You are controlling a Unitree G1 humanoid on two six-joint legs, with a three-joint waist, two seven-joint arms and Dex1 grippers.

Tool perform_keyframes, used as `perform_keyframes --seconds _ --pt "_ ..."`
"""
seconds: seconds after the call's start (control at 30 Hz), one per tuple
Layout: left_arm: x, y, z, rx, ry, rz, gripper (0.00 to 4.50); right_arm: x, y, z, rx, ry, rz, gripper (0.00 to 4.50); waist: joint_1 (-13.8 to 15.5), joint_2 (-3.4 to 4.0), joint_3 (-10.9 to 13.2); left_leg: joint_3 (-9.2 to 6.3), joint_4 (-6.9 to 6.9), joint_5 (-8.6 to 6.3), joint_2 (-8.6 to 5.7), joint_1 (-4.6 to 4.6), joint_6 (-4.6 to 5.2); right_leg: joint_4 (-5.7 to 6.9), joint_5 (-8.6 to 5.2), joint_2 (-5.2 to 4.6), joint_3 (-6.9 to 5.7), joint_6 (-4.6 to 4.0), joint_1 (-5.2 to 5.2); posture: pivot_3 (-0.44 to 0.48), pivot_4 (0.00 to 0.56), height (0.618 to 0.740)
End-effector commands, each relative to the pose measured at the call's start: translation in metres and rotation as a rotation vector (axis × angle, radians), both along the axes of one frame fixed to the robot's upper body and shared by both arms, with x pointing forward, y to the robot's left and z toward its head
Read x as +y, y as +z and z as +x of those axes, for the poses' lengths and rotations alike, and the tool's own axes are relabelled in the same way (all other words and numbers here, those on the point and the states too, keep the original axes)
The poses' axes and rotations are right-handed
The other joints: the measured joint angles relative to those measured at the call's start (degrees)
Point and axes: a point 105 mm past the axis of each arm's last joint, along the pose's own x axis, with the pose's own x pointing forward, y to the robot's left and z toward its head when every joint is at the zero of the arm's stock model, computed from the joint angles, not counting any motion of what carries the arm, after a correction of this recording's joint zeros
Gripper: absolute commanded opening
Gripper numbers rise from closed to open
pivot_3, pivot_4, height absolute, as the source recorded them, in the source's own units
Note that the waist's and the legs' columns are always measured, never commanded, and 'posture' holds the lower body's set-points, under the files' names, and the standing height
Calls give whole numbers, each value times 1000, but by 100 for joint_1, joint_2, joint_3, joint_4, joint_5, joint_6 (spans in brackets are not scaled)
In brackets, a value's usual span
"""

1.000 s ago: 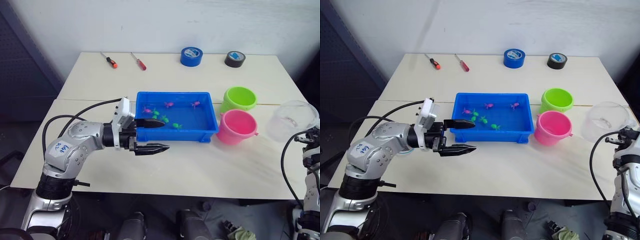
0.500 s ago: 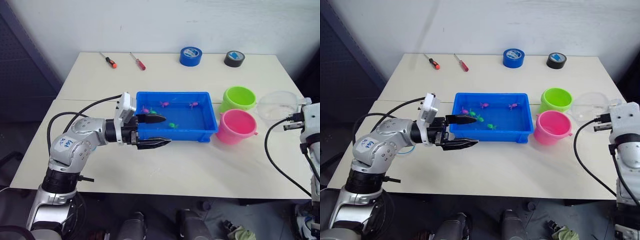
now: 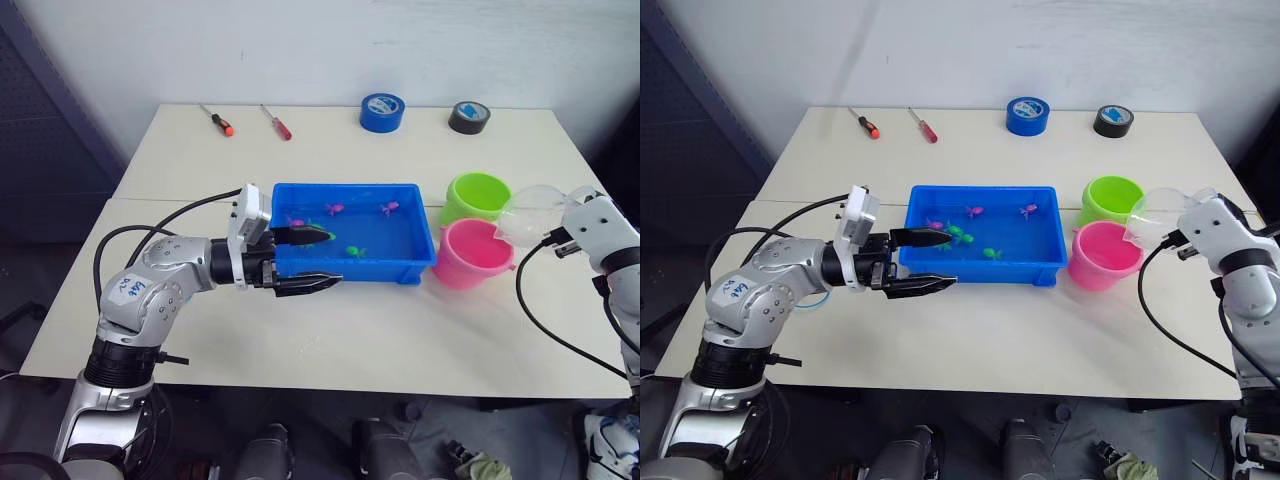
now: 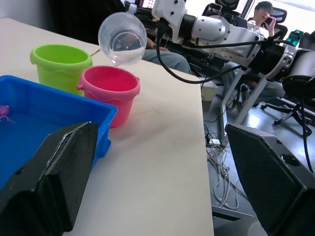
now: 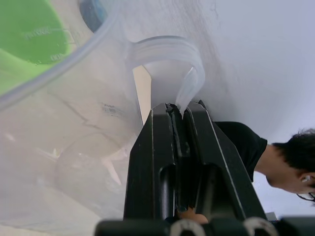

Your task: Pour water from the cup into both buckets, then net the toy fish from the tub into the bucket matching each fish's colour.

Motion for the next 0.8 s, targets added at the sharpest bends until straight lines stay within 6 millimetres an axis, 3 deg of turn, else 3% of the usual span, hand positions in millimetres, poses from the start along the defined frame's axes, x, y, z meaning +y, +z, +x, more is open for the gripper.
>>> perform_keyframes --seconds 0.03,0.5,0.67,0.8 --pt "2 10 -2 -58 7 -13 4500 7 22 1 -44 26 -150 22 -1 0 0 2 0 0 0 0 0 3 0 0 2 0 -3 0 150 740" --pt "1 10 -3 -58 9 -15 4500 23 35 6 -53 70 -436 22 -3 -1 1 34 6 6 0 -14 -9 70 3 25 10 5 -58 0 150 740" --pt "2 9 -3 -57 11 -14 4500 20 37 5 -66 62 -394 22 -5 -1 1 35 6 7 3 -14 -9 70 3 42 39 5 -58 0 150 740" --pt "2 9 -2 -58 12 -17 4500 13 36 3 -86 54 -215 22 -5 -2 1 38 8 7 6 -14 -10 71 3 53 53 6 -58 0 150 740"
